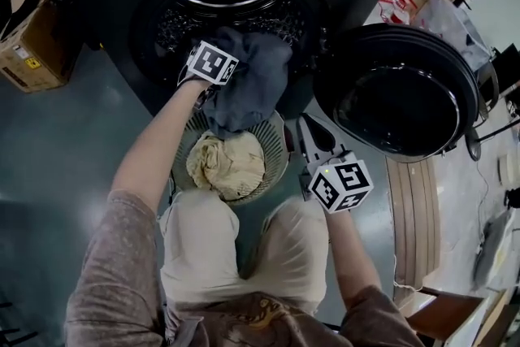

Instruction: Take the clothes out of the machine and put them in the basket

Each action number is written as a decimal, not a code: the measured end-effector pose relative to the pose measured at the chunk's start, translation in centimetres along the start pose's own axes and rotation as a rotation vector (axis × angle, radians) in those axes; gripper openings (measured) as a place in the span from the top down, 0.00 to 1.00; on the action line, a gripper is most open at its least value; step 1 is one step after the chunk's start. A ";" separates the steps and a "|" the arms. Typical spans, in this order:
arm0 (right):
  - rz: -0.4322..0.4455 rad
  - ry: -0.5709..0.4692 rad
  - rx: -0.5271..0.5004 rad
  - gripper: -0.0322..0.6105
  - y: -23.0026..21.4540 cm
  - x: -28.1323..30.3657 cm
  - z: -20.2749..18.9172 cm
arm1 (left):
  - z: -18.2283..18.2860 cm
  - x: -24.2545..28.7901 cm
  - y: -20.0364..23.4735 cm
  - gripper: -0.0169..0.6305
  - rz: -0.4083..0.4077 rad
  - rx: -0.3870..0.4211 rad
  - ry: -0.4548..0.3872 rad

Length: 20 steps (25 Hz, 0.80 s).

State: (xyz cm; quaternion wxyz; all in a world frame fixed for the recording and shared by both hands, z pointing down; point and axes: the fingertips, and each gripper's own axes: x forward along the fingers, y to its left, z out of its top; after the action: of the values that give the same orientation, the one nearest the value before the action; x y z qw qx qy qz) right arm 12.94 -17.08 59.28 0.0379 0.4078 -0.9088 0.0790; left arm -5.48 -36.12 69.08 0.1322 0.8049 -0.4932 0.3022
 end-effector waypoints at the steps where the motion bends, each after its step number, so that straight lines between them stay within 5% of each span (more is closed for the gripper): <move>1: -0.002 0.003 0.000 0.95 -0.1 0.1 -0.1 | -0.4 0.6 0.0 0.25 -0.014 -0.018 0.007; 5: -0.009 0.009 0.001 0.95 -0.6 0.5 -0.4 | -1.5 2.1 0.0 0.27 -0.050 -0.058 0.023; 14: -0.005 0.020 0.010 0.95 -0.6 0.9 -1.0 | -1.4 1.0 -1.5 0.75 -0.083 -0.048 0.050; 20: 0.014 0.004 0.010 0.95 -0.2 1.0 -0.6 | -2.1 -2.2 -3.4 0.84 -0.134 -0.042 0.053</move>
State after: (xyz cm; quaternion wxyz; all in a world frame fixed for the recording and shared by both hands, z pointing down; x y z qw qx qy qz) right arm 12.46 -17.86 60.01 0.0373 0.4013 -0.9112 0.0847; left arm -4.00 -31.81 69.67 0.1822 0.8249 -0.4408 0.3034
